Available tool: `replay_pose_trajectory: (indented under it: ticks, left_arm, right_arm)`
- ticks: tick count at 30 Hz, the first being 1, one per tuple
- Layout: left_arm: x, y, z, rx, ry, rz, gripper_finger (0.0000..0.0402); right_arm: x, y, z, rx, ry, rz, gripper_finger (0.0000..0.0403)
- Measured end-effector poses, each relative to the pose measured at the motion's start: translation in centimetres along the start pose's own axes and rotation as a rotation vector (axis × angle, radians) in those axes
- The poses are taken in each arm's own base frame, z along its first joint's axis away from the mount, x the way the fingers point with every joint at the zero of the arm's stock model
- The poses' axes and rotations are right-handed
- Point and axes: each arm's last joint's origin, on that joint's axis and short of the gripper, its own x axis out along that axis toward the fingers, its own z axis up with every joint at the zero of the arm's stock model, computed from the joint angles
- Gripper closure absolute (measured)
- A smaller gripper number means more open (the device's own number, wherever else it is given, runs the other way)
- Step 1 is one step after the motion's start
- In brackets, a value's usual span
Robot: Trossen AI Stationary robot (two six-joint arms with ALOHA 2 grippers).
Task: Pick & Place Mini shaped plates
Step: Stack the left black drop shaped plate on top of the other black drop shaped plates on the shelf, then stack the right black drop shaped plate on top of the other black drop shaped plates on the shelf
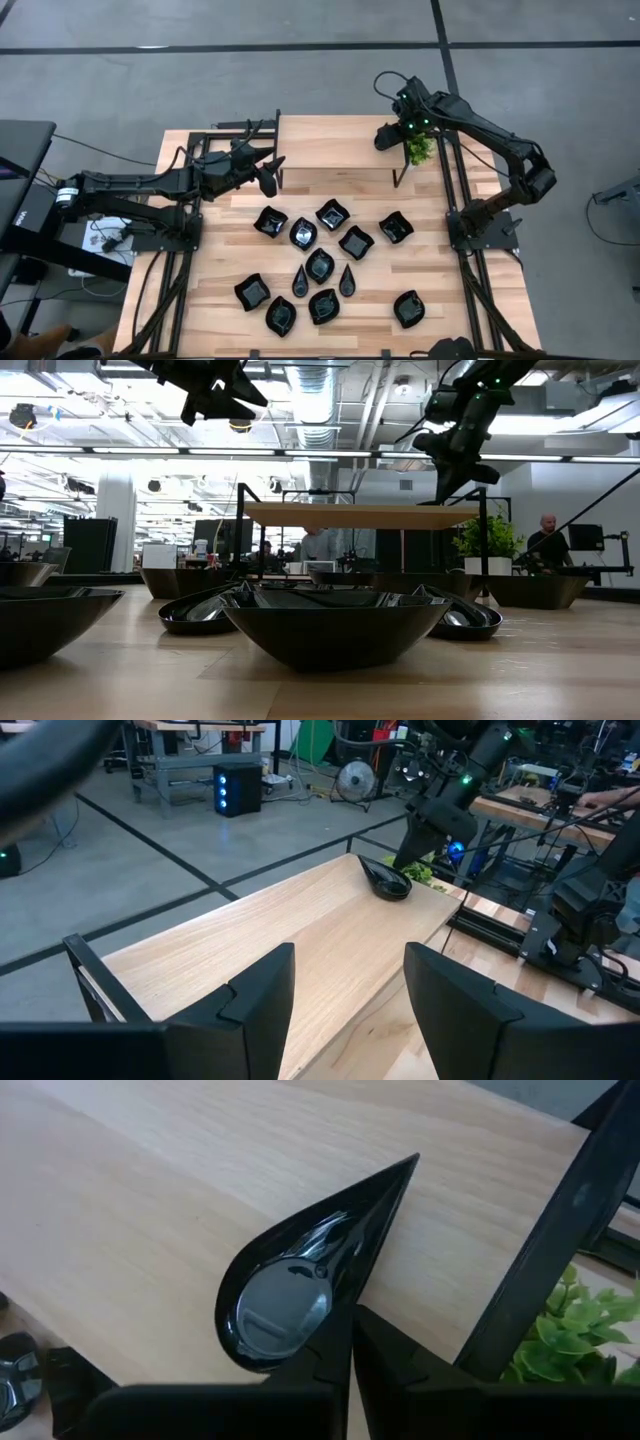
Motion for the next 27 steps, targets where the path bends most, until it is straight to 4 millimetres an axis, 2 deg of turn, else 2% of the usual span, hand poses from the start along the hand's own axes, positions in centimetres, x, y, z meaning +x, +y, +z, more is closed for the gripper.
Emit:
replay_pose_trajectory:
  ticks: [9,22,27]
  left_arm:
    - [0.0,0.0,0.0,-0.001,-0.001,0.000,0.0211]
    - [0.0,0.0,0.1,-0.004,-0.006,-0.001,0.0211]
    - [0.0,0.0,0.1,-0.003,-0.006,-0.001,0.0211]
  right_arm:
    - [-0.3,0.6,0.1,-0.036,-0.041,-0.004,0.0395]
    - [0.0,0.2,0.0,-0.036,-0.015,-0.016,0.0395]
    - [-1.5,0.7,0.4,-0.049,-0.056,-0.002,0.0395]
